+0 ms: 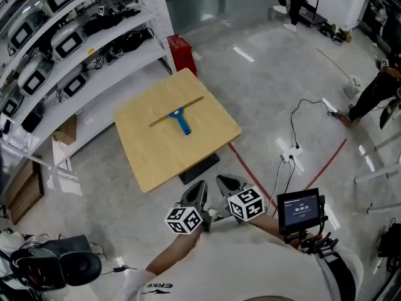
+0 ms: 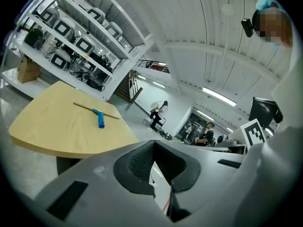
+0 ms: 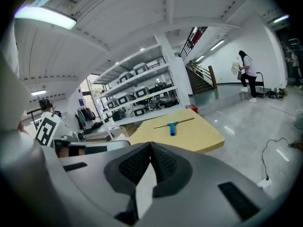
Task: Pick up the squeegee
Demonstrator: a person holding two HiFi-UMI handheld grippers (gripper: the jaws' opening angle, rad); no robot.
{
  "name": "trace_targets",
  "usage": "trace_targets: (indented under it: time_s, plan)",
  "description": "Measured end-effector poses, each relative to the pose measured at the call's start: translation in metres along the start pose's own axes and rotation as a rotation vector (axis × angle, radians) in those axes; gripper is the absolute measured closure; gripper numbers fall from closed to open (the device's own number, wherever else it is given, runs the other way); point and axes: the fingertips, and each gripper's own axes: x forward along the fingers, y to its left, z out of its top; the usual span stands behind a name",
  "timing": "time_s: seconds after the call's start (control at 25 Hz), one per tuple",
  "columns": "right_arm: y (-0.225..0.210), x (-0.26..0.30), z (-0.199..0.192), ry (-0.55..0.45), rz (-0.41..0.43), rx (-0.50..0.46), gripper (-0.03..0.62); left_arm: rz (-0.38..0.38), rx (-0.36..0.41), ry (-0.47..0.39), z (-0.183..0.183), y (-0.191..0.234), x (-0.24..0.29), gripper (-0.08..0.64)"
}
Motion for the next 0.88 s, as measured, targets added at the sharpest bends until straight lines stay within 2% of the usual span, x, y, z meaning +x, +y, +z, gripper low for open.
trace_targets:
  time_s: [0.2, 0.68, 0.88]
  plan:
    - [0.002, 0.038, -0.001, 0.032, 0.032, -0.017, 0.588, 0.028, -0.033, 0.006, 0.003, 0.037, 0.007, 0.555]
    - [0.020, 0.053, 0.007, 0.051, 0.088, -0.040, 0.588, 0.100, -0.025, -0.020, 0.019, 0.053, -0.010, 0.555]
    - [-0.005, 0.088, 0.042, 0.048, 0.152, -0.046, 0.588, 0.166, -0.023, -0.052, 0.046, 0.073, 0.024, 0.555]
